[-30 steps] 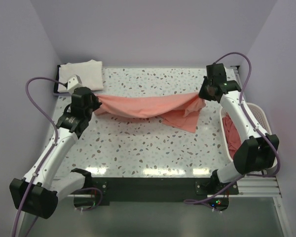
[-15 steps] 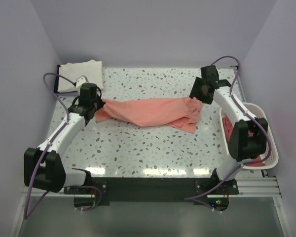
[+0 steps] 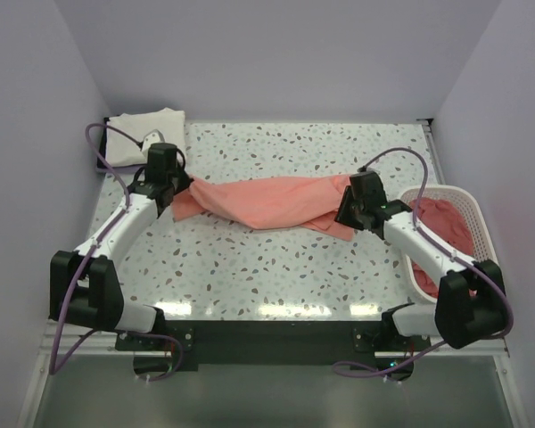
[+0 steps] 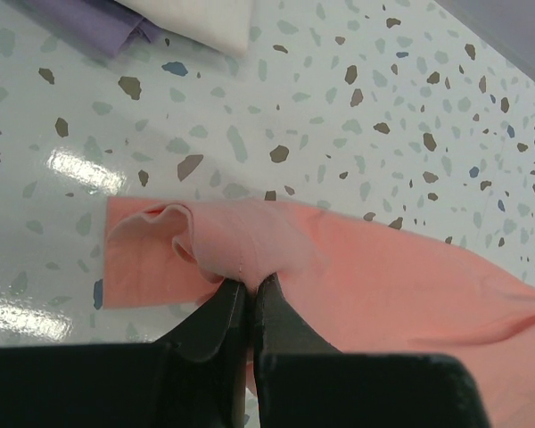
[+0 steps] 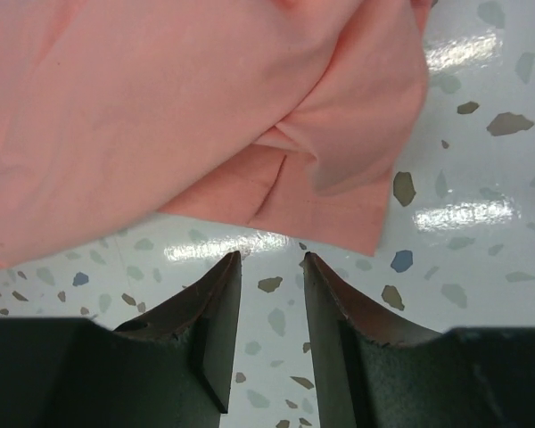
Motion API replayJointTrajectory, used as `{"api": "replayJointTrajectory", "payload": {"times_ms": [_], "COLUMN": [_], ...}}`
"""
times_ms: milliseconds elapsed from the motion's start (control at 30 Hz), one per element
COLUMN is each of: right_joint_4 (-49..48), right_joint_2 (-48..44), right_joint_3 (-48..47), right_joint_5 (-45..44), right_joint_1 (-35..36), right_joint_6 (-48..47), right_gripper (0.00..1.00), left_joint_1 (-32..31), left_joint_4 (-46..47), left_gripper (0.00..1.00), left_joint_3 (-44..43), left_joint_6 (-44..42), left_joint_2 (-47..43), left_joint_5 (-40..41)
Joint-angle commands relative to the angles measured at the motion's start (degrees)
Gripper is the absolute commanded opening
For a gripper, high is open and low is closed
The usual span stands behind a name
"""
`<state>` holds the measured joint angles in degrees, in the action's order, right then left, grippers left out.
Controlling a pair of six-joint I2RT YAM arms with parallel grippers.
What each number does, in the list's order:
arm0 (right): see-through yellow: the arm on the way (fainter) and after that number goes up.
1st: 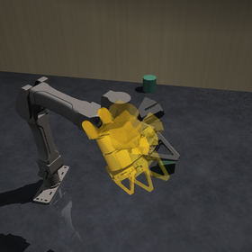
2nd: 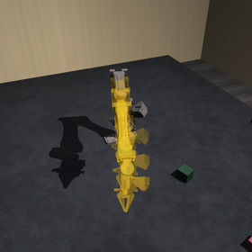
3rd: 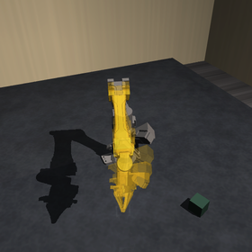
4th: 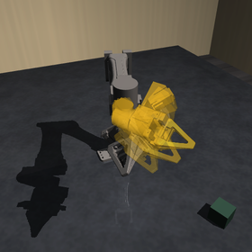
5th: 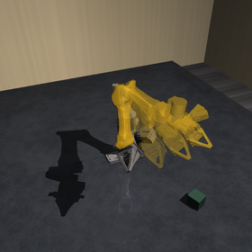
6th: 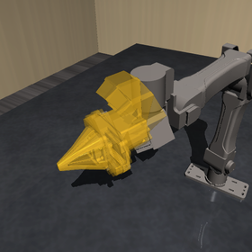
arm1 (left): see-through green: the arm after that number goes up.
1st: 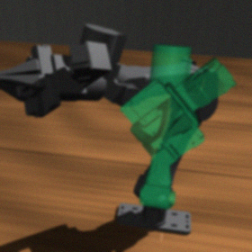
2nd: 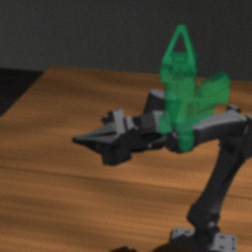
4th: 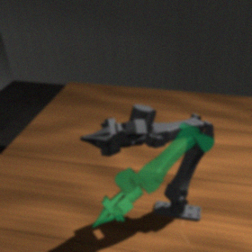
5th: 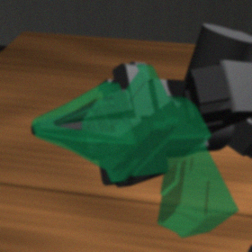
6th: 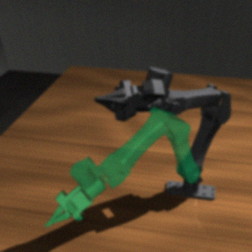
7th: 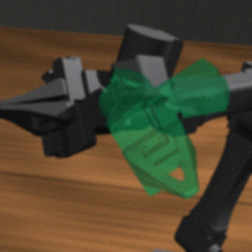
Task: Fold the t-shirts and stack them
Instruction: Flatten the tshirt out
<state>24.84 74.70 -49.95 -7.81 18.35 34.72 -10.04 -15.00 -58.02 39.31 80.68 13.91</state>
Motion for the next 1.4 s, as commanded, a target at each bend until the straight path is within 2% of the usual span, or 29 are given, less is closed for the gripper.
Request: {"api": "replayJointTrajectory", "payload": {"times_ms": [0, 367, 867, 1100, 1367], "right_joint_4": [-6.55, -14.55, -23.34, -23.7, -22.73], "right_joint_2": [2.38, 12.75, 14.25, 13.63, 13.11], "right_joint_3": [1.52, 3.19, 8.38, 8.82, 7.94], "right_joint_5": [-1.24, 1.4, 2.28, 2.19, 2.45], "right_joint_1": [1.77, 2.31, 3.1, 3.27, 3.45], "right_joint_6": [3.42, 8.17, 14.14, 15.73, 15.91], "right_gripper": [0.38, 0.38, 0.38, 0.29, 0.09], "left_joint_1": [0.81, 0.99, 1.87, 2.04, 2.05], "left_joint_4": [3.23, 5.16, 7.01, 6.92, 6.92], "left_gripper": [0.0, 0.0, 0.0, 0.0, 0.0], "left_joint_3": [-2.1, 0.18, 1.51, 2.21, 2.47], "left_joint_6": [-1.78, -2.4, -2.39, -2.22, -2.22], "left_joint_2": [-0.09, -1.49, -2.37, -2.2, -2.29], "left_joint_5": [-0.55, -2.13, -3.98, -4.24, -4.24]}}
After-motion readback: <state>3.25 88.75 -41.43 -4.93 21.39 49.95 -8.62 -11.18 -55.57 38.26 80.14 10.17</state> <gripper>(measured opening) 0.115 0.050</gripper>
